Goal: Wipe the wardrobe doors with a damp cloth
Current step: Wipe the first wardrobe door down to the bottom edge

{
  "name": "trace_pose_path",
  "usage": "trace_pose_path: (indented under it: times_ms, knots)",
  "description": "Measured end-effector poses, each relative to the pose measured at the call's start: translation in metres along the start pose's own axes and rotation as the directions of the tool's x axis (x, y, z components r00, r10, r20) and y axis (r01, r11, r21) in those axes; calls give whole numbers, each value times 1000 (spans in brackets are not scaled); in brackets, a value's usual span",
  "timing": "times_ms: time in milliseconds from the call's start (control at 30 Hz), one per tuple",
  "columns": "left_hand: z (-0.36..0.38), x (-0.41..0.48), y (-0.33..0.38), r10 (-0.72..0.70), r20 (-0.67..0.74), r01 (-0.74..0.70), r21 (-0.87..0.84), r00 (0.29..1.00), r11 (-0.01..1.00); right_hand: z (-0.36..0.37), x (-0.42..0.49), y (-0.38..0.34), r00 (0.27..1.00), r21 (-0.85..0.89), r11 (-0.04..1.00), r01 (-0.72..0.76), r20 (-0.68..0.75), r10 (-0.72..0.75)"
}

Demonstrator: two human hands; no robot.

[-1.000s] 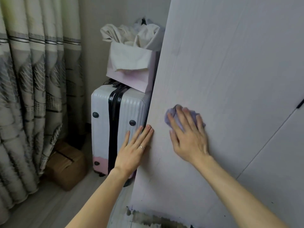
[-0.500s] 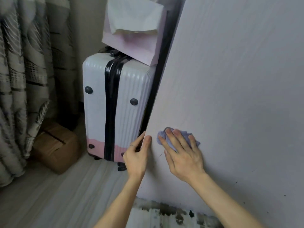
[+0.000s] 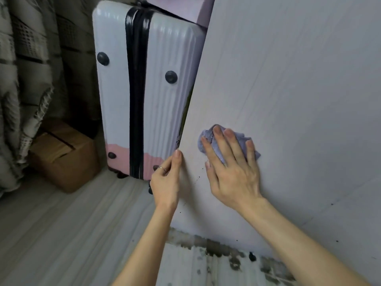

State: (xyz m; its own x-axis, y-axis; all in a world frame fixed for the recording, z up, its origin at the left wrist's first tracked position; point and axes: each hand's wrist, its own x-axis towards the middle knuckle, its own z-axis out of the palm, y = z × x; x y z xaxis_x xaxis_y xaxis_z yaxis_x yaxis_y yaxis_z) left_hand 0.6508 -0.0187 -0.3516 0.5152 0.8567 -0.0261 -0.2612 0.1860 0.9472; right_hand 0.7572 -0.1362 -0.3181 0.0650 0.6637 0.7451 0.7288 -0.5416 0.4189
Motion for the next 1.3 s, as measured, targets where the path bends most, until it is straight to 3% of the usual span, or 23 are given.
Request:
trace_pose_path:
  times_ms: [133, 233, 300, 400, 467, 533, 600, 667, 800, 867, 933, 967, 1000, 1067, 1133, 1167, 1233, 1267, 1300]
  knots:
    - [-19, -8, -17, -79, -26, 82, 191, 997, 978, -25, 40, 14, 998, 32, 999, -24, -58, 26]
    - [-16, -16, -18, -126, -65, 135, 165, 990, 977, -42, 81, 11, 976, 59, 981, -182, -109, 188]
    - [-13, -18, -20, -142, -80, 149, 94, 987, 984, -39, 83, 0, 978, 41, 983, -179, -101, 182]
    - [-19, -19, -24, -173, -15, 174, 32, 985, 984, -13, 34, -6, 989, -8, 990, 143, 35, -143]
    - [-26, -18, -21, -178, 31, 178, 18, 983, 984, -1, -5, -2, 919, -17, 929, 369, 155, -362]
    - [-29, -22, -14, -183, 71, 183, 4, 981, 983, -7, -9, 10, 863, 5, 882, 471, 201, -463]
    - [-30, -25, -10, -190, 111, 194, -34, 976, 980, -20, 23, 19, 908, -5, 911, 412, 86, -410]
    - [-31, -27, -5, -222, 144, 231, -52, 964, 972, -37, 66, 28, 967, -23, 969, 245, -63, -246]
    - [-32, -28, -7, -223, 150, 231, -38, 963, 972, -34, 64, 11, 995, -5, 998, 60, -79, -61]
    - [-34, -30, -11, -198, 144, 205, -35, 970, 978, -11, 21, -4, 974, -1, 974, 226, 14, -226]
    - [-32, -32, -18, -163, 146, 161, 25, 976, 987, 4, -21, -1, 851, 19, 869, 494, 193, -488]
    - [-32, -33, -22, -142, 144, 130, 91, 979, 987, 7, -31, 7, 796, 37, 825, 565, 239, -556]
    - [-31, -36, -27, -107, 163, 78, 175, 981, 981, 1, -37, 15, 793, 41, 826, 563, 256, -553]
    - [-30, -48, -33, 47, 258, -145, 377, 965, 915, -15, -40, 33, 903, 28, 923, 384, 200, -381]
    - [-28, -57, -39, 238, 415, -450, 548, 878, 705, -34, -43, 55, 998, -28, 999, 28, 57, -27]
    - [-26, -58, -42, 287, 486, -555, 605, 825, 571, -41, -47, 64, 983, -34, 983, -181, 13, 181]
    - [-16, -60, -45, 293, 583, -652, 680, 758, 334, -44, -68, 66, 879, -20, 879, -477, -7, 477]
    - [-9, -63, -44, 281, 611, -671, 694, 740, 260, -39, -85, 62, 865, -27, 865, -500, 28, 501]
    - [-1, -66, -42, 280, 633, -689, 697, 722, 199, -31, -107, 56, 904, -44, 909, -415, 95, 417]
